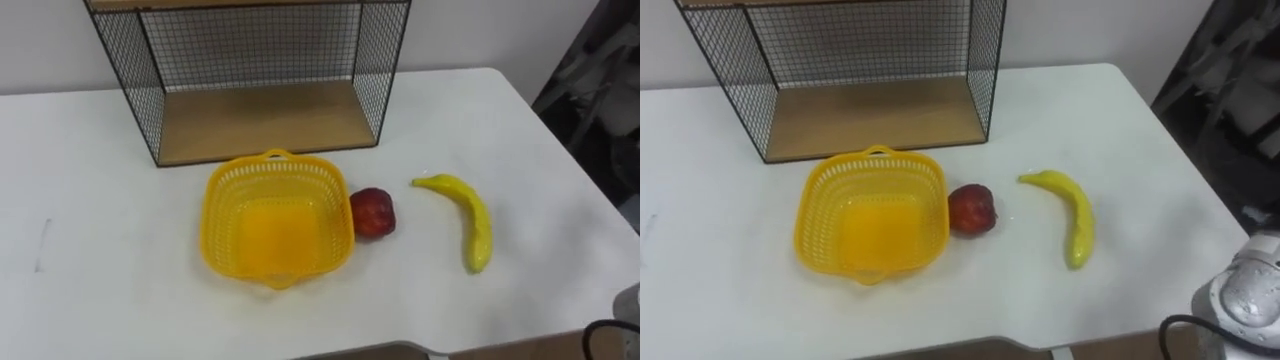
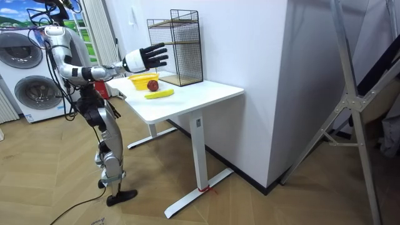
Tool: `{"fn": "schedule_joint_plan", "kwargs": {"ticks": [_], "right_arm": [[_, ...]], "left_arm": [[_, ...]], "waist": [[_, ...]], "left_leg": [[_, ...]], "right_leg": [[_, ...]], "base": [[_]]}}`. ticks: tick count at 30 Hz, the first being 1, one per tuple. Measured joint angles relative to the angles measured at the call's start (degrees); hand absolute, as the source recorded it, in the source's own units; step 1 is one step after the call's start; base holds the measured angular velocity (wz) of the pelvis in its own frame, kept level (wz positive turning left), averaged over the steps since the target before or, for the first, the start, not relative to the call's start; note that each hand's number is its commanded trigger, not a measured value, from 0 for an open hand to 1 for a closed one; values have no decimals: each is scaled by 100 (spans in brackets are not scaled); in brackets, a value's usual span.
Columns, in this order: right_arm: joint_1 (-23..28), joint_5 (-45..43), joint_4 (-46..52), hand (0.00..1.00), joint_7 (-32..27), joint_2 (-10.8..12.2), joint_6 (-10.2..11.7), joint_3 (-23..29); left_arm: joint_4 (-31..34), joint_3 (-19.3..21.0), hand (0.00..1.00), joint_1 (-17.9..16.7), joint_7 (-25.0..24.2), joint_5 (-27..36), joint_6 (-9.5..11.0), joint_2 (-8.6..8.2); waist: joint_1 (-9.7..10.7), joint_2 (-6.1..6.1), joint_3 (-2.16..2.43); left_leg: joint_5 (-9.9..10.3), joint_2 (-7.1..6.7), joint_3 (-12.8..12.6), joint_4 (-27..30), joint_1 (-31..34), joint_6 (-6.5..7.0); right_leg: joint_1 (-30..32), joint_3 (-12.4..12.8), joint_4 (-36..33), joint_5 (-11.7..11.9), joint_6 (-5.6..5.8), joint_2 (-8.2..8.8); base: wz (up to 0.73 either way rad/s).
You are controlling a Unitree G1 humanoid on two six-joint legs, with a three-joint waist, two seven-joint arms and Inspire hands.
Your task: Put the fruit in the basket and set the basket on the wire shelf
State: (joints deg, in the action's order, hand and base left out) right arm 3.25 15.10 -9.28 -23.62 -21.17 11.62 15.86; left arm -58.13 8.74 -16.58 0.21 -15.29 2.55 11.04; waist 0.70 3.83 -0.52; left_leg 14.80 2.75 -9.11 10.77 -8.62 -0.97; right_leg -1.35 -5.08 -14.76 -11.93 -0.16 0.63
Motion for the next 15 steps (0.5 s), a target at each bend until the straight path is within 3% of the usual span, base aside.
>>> {"fn": "schedule_joint_plan", "kwargs": {"ticks": [6, 10, 15], "right_arm": [[0, -184, -142, 0, 1005, -34, -272, -283], [-22, -239, -141, 0, 1606, -192, -302, -622], [-25, -611, -140, 0, 2378, -351, -308, -805]], "left_arm": [[0, -43, 0, -44, -99, -1, -16, 108], [0, -108, 0, -35, -105, -9, -18, 164], [-1, -109, 0, 10, -105, -11, -17, 182]], "waist": [[-102, 178, -17], [-114, 225, 16], [-114, 202, 15]], "left_leg": [[0, 4, 23, 3, 42, 0], [0, 8, 107, 4, 67, 0], [0, 17, 158, -2, 13, 0]], "right_leg": [[21, -36, 24, 20, -1, 1], [-39, -88, 27, 45, -1, 6], [-184, -180, 111, 64, -4, 9]], "base": [[1], [7], [9]]}}
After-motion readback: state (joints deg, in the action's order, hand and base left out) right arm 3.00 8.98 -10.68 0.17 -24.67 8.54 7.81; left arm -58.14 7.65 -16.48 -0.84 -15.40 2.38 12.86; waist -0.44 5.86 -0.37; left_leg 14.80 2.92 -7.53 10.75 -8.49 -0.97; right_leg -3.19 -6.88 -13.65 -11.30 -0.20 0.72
